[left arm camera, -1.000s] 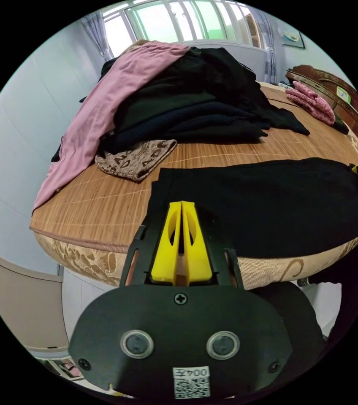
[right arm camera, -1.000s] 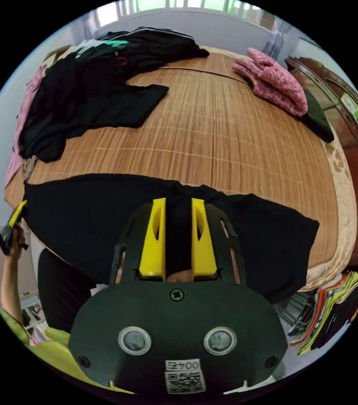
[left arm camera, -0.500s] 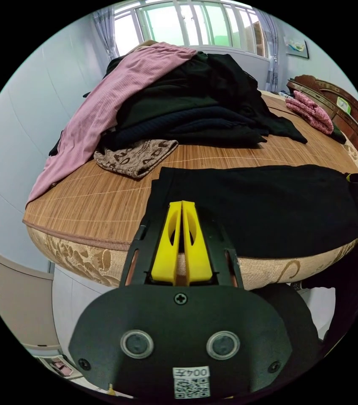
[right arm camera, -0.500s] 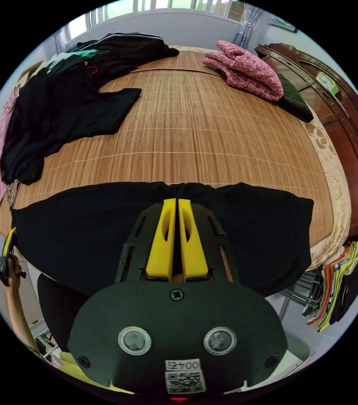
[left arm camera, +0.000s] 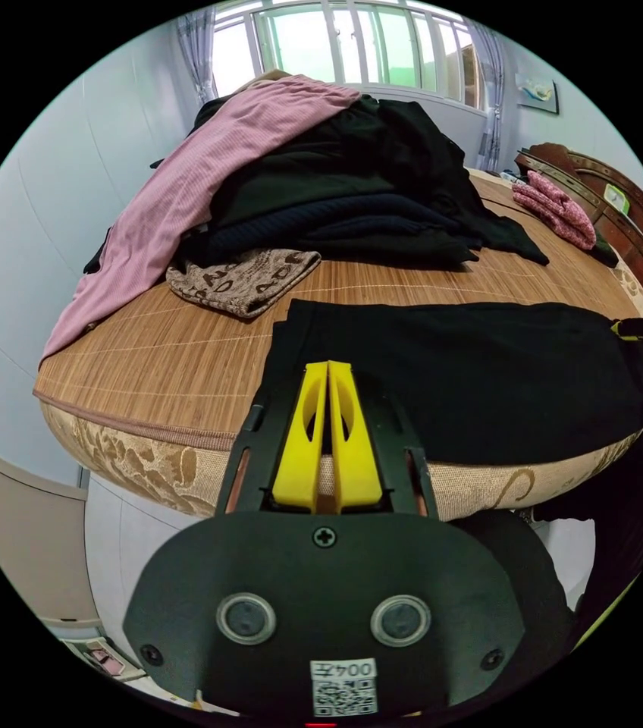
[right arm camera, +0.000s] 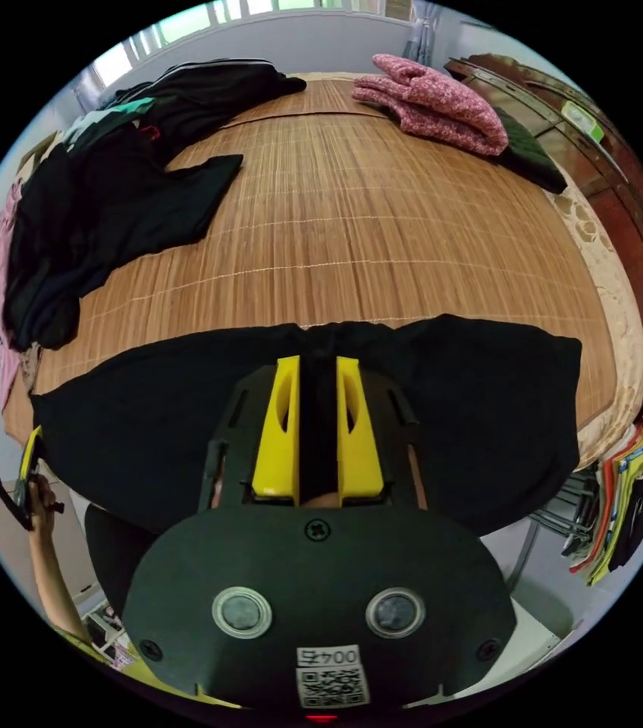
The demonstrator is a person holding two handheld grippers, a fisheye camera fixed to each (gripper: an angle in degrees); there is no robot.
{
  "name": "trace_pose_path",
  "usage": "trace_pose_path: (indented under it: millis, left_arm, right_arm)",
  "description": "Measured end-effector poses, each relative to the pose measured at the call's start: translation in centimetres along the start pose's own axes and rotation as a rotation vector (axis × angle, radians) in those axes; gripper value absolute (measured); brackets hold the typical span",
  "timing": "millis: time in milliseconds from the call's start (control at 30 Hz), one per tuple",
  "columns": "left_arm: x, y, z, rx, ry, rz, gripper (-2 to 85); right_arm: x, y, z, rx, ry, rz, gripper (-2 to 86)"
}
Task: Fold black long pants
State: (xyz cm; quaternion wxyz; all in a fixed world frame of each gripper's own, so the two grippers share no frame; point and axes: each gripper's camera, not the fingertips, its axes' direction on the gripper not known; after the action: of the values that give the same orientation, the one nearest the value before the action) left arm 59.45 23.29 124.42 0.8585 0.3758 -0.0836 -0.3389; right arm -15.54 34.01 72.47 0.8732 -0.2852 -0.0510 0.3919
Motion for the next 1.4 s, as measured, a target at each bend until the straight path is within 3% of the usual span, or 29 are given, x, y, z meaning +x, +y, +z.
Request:
trace_pose_path:
  millis: [400, 600, 700, 800, 933, 1033, 1167, 1333, 1400]
  left_arm:
    - [-1.2, 0.1, 0.5, -0.02, 0.021, 0.004, 0.8]
    - [-2.4, 0.1, 0.5, -0.033, 0.078, -0.052, 0.7]
    - [-2.6, 0.0, 0.4, -0.043, 0.088, -0.052, 0.7]
    - [-2.3, -0.2, 0.1, -0.045, 0.081, -0.052, 0.7]
    - [-2.5, -0.3, -0.4, -0.025, 0.111, -0.087, 0.7]
    - [-3.2, -0.3, -1.6, -0.024, 0.152, -0.132, 0.7]
    - [-3.9, 0.0, -4.9, 0.073, 0.12, -0.215, 0.6]
    - [0.8, -2.8, -3.8, -0.076, -0.062, -0.003, 0.5]
    - [1.3, -3.2, -3.6, -0.074, -0.062, -0.012, 0.5]
  right_arm:
    - [6.8, 0.0, -7.4, 0.159, -0.026, -0.014, 1.8]
    - [8.8, -4.1, -4.5, 0.061, 0.033, -0.05, 2.4]
    - [10.4, -5.3, -0.4, -0.136, 0.049, -0.082, 3.5]
    - [13.1, -5.3, -1.0, -0.117, -0.031, -0.081, 5.0]
    - [19.1, -2.7, -4.2, 0.018, -0.225, -0.019, 7.2]
    - [23.2, 1.0, -5.9, 0.092, -0.263, -0.025, 7.6]
    - [29.4, 6.5, -6.0, 0.099, -0.219, 0.007, 6.8]
    - [35.3, 10.9, -3.3, -0.013, -0.179, 0.04, 6.8]
    - [36.7, 12.2, -2.5, -0.002, -0.133, 0.003, 6.6]
